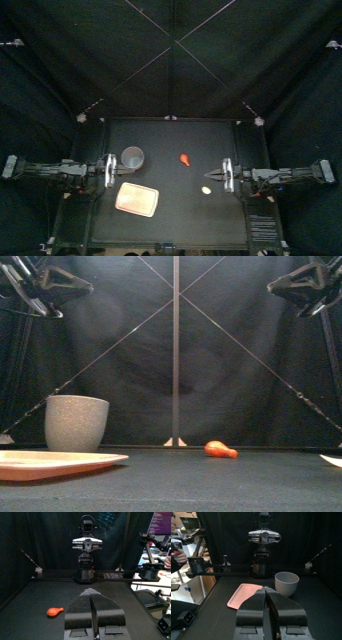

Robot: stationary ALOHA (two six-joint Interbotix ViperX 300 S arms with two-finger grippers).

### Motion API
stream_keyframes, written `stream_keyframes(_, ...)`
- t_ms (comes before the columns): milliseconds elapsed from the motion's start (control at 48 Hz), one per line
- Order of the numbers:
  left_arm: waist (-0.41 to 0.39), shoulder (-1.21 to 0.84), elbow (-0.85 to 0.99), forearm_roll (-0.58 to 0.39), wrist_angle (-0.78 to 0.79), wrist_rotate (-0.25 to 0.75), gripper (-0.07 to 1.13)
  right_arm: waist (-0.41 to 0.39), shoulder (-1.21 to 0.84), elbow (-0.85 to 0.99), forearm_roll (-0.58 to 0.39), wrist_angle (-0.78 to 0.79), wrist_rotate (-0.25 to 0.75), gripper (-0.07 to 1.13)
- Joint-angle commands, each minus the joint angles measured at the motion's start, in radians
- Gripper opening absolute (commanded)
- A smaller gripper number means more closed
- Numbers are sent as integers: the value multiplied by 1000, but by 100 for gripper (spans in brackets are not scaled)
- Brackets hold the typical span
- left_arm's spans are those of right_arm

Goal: Pick the drumstick then place it on the pink plate
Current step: Pick the drumstick

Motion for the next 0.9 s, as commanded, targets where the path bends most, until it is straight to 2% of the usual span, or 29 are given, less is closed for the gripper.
stream_keyframes(21, 17, 14, -11, -3, 8, 0, 12, -28, 35, -8, 8, 0, 6, 6)
stream_keyframes(229, 21, 14, -11, -3, 9, 3, 10, -141, 183, -32, 44, 40, 26, 7)
stream_keyframes(375, 29, 14, -9, -3, 9, 2, 10, -236, 318, -84, 110, 130, 26, 7)
stream_keyframes(479, 32, 14, -8, -2, 9, 3, 10, -278, 407, -126, 150, 201, 26, 7)
stream_keyframes(625, 32, 14, -2, 0, 9, 5, 10, -296, 526, -186, 192, 281, 26, 10)
stream_keyframes(771, 32, 14, 5, 0, 9, 5, 10, -299, 655, -252, 218, 333, 28, 28)
stream_keyframes(896, 31, 14, 8, 0, 9, 3, 11, -314, 764, -314, 255, 353, 29, 58)
